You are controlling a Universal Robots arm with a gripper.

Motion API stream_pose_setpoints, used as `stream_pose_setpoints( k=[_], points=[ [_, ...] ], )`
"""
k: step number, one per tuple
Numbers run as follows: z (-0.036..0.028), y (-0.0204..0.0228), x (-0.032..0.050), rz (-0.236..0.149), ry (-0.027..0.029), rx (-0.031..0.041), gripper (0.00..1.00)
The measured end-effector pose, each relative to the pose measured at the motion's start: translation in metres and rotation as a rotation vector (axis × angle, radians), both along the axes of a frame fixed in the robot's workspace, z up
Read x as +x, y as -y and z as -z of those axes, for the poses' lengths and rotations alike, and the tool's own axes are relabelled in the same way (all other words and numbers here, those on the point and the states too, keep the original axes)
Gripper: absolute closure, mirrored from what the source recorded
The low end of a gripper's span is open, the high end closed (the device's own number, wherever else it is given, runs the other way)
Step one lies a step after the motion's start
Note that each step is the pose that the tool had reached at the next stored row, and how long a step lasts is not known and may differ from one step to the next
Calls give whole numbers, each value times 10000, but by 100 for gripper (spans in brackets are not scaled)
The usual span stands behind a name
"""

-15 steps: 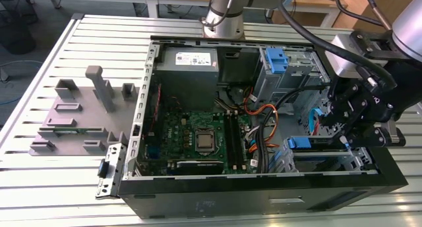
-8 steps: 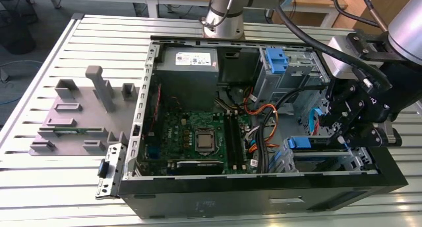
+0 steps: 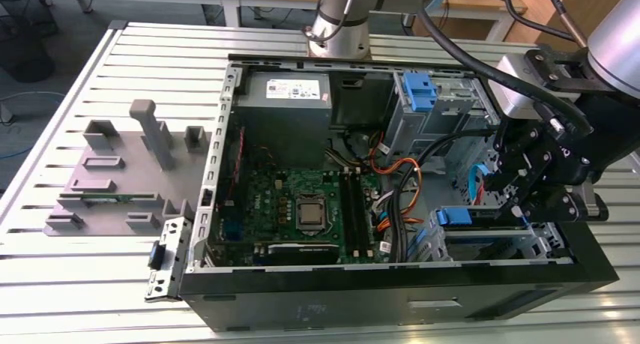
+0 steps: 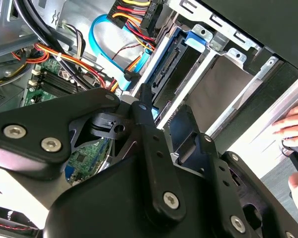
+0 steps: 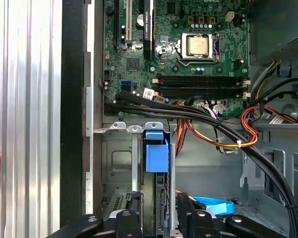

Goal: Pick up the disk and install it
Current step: 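Insert the first disk wire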

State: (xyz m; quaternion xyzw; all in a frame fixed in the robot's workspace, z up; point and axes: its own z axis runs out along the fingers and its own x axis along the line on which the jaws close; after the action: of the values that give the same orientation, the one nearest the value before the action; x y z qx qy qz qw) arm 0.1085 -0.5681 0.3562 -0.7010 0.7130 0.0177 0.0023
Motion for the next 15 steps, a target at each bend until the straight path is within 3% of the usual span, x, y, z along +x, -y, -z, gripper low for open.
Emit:
stream_pose_setpoints(
  k=[9, 15],
  points=[
    [-62, 0, 0, 0, 0, -1, 58],
    [-69, 0, 0, 0, 0, 0, 58]
  ],
)
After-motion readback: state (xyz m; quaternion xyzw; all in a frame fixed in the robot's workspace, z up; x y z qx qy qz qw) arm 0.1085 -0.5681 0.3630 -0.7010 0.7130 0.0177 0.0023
